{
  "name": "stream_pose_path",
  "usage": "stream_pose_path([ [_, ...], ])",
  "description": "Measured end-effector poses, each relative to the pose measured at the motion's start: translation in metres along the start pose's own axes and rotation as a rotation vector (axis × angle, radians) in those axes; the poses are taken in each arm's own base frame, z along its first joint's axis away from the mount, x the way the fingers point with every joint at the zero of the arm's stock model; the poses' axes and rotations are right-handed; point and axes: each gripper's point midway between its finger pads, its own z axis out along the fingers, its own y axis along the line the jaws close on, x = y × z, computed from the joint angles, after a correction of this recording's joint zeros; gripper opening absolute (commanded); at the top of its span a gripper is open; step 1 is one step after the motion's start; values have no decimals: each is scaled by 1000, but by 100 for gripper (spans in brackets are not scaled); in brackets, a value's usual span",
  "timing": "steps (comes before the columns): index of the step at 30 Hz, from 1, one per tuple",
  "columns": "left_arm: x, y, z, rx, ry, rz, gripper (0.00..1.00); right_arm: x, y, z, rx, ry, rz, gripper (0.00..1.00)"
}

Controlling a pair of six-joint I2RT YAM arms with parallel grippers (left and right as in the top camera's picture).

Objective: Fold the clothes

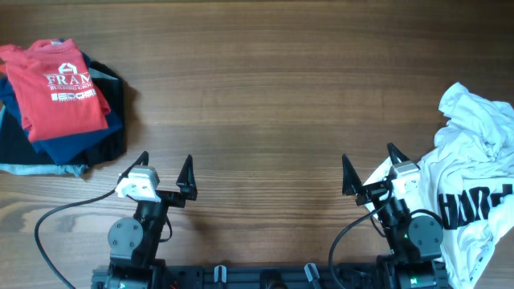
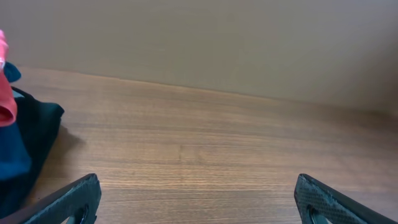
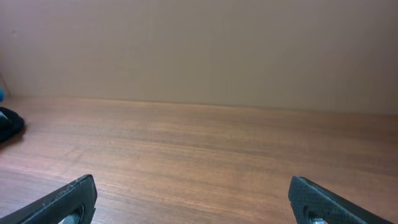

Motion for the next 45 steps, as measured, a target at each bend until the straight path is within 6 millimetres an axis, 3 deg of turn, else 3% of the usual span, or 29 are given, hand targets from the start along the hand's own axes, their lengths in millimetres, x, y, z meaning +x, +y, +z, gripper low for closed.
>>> stream_pose_path([
  [3, -2, -1, -1, -1, 7, -43, 100, -6, -5, -3, 37, 20, 10, 100],
  [10, -32, -10, -9, -20, 116, -97, 100, -54, -15, -12, 122, 95, 18, 100],
  [14, -43, -13, -5, -51, 239, -107, 100, -67, -20, -11, 158, 243, 33, 100],
  [17, -44, -14, 2, -86, 370, -118, 100, -64, -23, -8, 182, 435, 53, 100],
  [21, -35, -11, 11, -130, 528, -128, 100, -40, -26, -2, 212, 715, 109, 100],
  [26, -22, -12, 20, -131, 619, -142, 100, 9, -25, 12, 213, 966, 168, 100],
  [30, -19, -17, 21, -106, 638, -155, 100, 47, -43, 0, 417, 1129, 319, 100],
  [37, -19, -19, 21, -95, 640, -159, 100, 103, -91, -16, 763, 1205, 545, 100],
  [42, -19, -19, 21, -92, 641, -160, 100, 151, -100, -40, 853, 1284, 613, 100],
  [45, -19, -19, 21, -92, 640, -160, 100, 166, -100, -47, 868, 1288, 625, 100],
])
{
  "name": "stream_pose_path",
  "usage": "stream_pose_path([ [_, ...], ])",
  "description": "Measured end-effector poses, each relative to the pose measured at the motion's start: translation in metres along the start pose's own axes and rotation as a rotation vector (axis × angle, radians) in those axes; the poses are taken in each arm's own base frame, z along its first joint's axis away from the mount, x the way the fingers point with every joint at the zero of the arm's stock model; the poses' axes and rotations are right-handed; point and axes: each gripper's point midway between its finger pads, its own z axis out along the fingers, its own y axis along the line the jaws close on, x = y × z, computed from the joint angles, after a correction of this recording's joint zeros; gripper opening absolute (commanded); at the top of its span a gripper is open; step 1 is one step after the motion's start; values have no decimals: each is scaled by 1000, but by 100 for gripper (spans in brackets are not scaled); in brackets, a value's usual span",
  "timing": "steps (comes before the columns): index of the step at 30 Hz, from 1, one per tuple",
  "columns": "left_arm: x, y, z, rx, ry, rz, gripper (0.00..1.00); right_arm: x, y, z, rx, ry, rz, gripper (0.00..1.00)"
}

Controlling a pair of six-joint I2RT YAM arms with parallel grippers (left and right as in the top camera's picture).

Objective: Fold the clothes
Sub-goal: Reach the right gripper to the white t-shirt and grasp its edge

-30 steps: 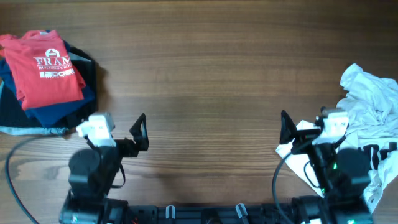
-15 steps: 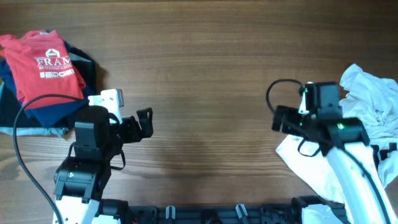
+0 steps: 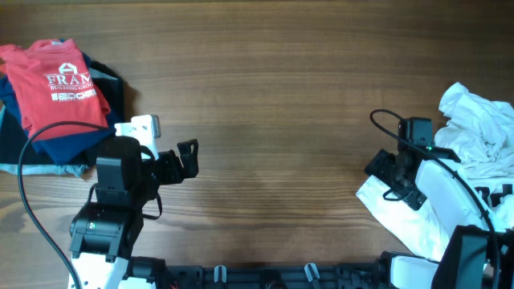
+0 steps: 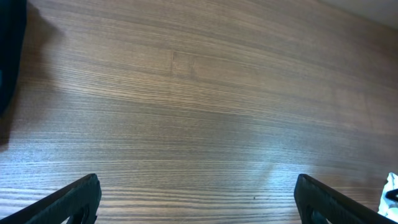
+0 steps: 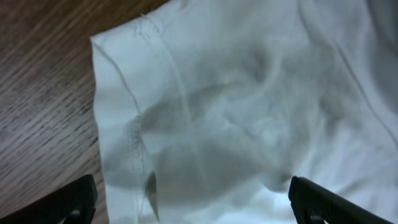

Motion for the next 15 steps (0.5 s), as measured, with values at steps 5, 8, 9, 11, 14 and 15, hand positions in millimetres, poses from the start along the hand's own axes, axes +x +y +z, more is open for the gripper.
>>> stream_pose_path([
  [5, 0, 0, 0, 1, -1, 0, 100, 2, 0, 9, -23, -22, 53, 84],
  [8, 0, 0, 0, 2, -1, 0, 100, -1, 0, 9, -37, -37, 72, 36],
  [9, 0, -1, 0, 3, -1, 0, 100, -2, 0, 9, -36, -41, 81, 24],
  [11, 0, -1, 0, 4, -1, 0, 100, -3, -1, 9, -34, -45, 92, 7],
  [14, 0, -1, 0, 4, -2, 0, 100, -5, 0, 10, -43, -51, 97, 4],
  [15, -1, -1, 0, 5, -5, 1, 100, -5, 1, 10, -49, -51, 92, 4],
])
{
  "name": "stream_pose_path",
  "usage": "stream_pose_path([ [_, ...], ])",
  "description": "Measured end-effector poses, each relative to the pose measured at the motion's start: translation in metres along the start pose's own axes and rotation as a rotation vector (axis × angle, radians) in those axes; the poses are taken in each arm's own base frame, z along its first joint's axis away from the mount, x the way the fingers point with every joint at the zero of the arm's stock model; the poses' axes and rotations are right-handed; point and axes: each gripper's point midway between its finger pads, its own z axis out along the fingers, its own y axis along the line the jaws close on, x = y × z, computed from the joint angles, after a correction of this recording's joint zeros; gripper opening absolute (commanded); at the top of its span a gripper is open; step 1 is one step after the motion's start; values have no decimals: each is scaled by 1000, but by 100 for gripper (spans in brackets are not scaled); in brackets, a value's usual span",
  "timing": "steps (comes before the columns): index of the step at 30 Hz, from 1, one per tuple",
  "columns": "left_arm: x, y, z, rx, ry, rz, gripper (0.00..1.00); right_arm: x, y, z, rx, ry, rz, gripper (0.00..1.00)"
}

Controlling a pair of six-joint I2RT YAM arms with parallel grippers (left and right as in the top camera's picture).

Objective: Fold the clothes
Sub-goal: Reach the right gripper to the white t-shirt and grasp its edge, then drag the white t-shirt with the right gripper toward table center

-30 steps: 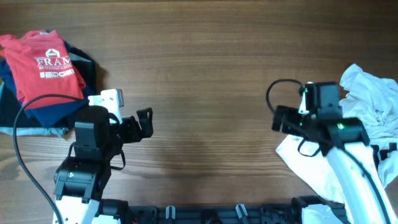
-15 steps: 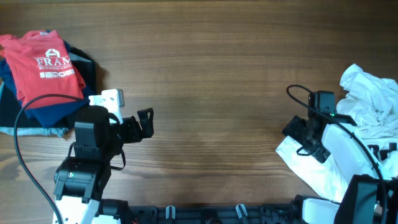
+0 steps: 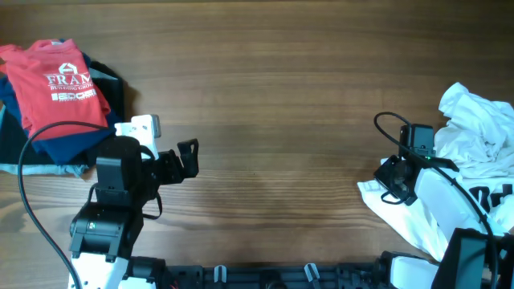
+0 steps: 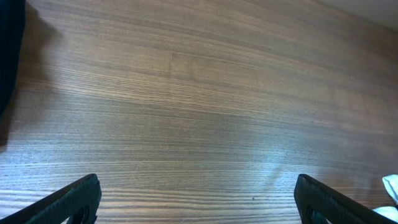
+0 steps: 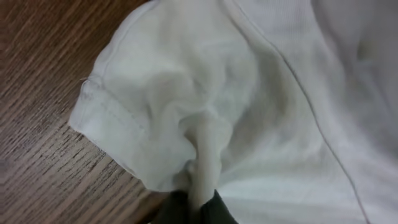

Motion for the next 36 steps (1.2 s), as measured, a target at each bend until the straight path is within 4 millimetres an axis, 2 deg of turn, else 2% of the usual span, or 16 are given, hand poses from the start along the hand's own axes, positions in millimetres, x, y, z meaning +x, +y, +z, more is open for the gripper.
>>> stream_pose_path([
  [1, -1, -1, 0, 2, -6, 1, 100, -2, 5, 0, -31, -3, -17, 4],
  [3, -5, -2, 0, 7, -20, 3, 100, -6, 32, -1, -172, -7, -83, 4],
  [8, -15, -5, -1, 21, -62, 10, 100, 26, 89, -13, -410, 82, -318, 4],
  [10, -18, -6, -1, 25, -73, 11, 100, 30, 110, -22, -464, 69, -384, 4],
  [11, -20, -7, -1, 27, -79, 12, 100, 31, 146, -42, -558, 17, -488, 4],
  [15, -29, -10, 3, 38, -109, 17, 100, 30, 237, -110, -827, -201, -645, 4],
  [16, -32, -10, 5, 40, -116, 18, 100, 35, 266, -141, -939, -274, -671, 6],
  [17, -34, -11, 7, 41, -121, 19, 100, 38, 279, -158, -1001, -313, -680, 36],
  [18, -36, -11, 9, 42, -124, 19, 100, 40, 289, -171, -1049, -340, -679, 75],
  [19, -37, -10, 14, 41, -120, 19, 100, 38, 311, -201, -1164, -411, -662, 100],
  [22, -34, -8, 21, 34, -98, 15, 100, 39, 315, -200, -1165, -387, -643, 100],
  [24, -32, -7, 26, 28, -82, 13, 100, 39, 307, -182, -1096, -327, -628, 100],
  [27, -32, -7, 28, 28, -81, 13, 100, 26, 273, -142, -913, -221, -556, 100],
  [29, -37, -9, 27, 35, -100, 16, 100, 12, 244, -127, -798, -192, -496, 100],
  [33, -40, -11, 27, 46, -110, 18, 100, -15, 199, -138, -694, -252, -446, 100],
  [36, -38, -15, 29, 71, -97, 19, 100, -16, 162, -146, -581, -275, -440, 100],
])
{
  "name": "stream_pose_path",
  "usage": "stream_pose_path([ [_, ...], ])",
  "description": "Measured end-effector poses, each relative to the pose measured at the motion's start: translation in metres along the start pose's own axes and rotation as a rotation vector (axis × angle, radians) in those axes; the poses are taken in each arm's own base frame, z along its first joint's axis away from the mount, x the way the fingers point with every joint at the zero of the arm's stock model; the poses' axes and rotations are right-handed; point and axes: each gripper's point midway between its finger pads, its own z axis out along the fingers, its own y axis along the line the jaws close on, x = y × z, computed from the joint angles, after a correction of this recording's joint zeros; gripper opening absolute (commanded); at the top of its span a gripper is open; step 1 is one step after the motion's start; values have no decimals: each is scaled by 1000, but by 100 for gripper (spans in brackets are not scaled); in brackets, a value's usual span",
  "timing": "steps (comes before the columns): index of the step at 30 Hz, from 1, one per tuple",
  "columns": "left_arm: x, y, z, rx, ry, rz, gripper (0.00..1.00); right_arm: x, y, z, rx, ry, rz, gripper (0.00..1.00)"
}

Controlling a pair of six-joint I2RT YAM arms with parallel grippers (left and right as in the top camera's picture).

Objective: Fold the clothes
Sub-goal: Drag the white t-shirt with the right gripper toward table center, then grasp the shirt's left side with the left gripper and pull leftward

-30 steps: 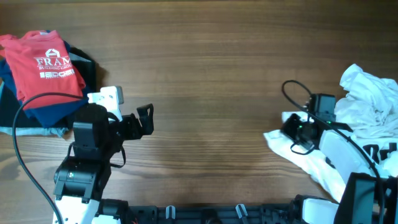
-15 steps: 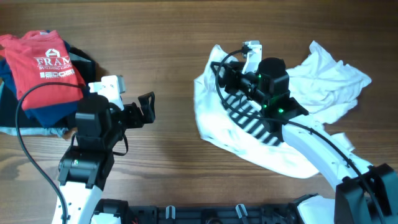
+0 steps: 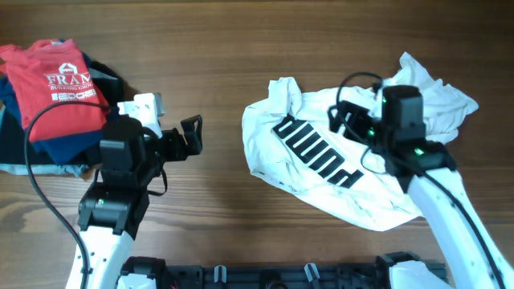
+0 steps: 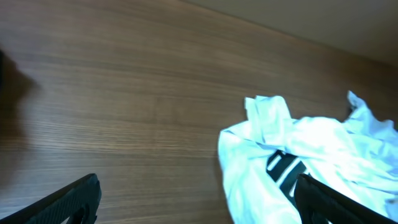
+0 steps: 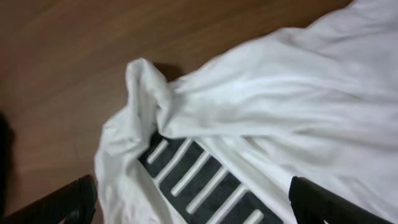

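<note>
A white T-shirt (image 3: pixel 345 164) with a black print (image 3: pixel 317 152) lies crumpled and partly spread on the table's centre-right. It also shows in the left wrist view as the shirt (image 4: pixel 311 149) and fills the right wrist view, print (image 5: pixel 205 174) up. My right gripper (image 3: pixel 351 122) hovers over the shirt's upper middle, open (image 5: pixel 193 208), nothing between its fingers. My left gripper (image 3: pixel 189 132) stands open (image 4: pixel 199 205) to the shirt's left, apart from it.
A stack of folded clothes sits at the far left: a red shirt (image 3: pixel 60 80) on blue and black ones. Bare wooden table (image 3: pixel 225 48) lies between the stack and the white shirt. Arm bases and cables run along the front edge.
The right gripper was shut on a fold of the white shirt at the right edge. Now the shirt lies at centre-right and the gripper is open above it. The left gripper sits slightly farther back.
Both grippers rested open at the front edge, the white shirt bunched at the far right. Then the left arm stood raised and the right gripper was open over the shirt's hem, then shut on it. Now the shirt lies nearer the middle, released.
</note>
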Motion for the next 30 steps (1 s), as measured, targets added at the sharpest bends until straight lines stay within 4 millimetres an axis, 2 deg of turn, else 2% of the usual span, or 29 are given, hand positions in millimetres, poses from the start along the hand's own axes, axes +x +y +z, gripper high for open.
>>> stream_pose_path([
  [3, 7, -5, 10, 35, 40, -5, 100, 22, -31, -18, 152, 58, -2, 100],
  [7, 22, -18, 40, 82, 111, 12, 100, 39, -50, -37, 247, 99, -2, 100],
  [11, 56, -34, 81, 116, 243, 41, 100, 44, -55, -48, 270, 98, 16, 100],
  [17, 93, -56, 146, 146, 369, 87, 100, 47, -54, -52, 263, 98, 35, 99],
  [21, 112, -74, 175, 191, 374, 125, 96, 48, -53, -52, 259, 105, 39, 100],
  [23, 128, -77, 182, 198, 402, 138, 84, 49, -53, -52, 259, 107, 39, 100],
  [24, 133, -77, 185, 198, 413, 139, 75, 49, -53, -52, 259, 107, 40, 100],
  [25, 139, -78, 187, 198, 420, 144, 63, 49, -53, -52, 259, 107, 40, 100],
  [26, 138, -80, 189, 205, 416, 150, 44, 48, -53, -52, 259, 106, 40, 100],
  [27, 141, -80, 189, 204, 422, 149, 21, 49, -53, -52, 260, 107, 42, 100],
  [28, 142, -80, 190, 201, 426, 146, 4, 49, -53, -52, 260, 107, 43, 100],
  [30, 143, -74, 192, 173, 423, 149, 4, 49, -53, -52, 260, 107, 43, 100],
])
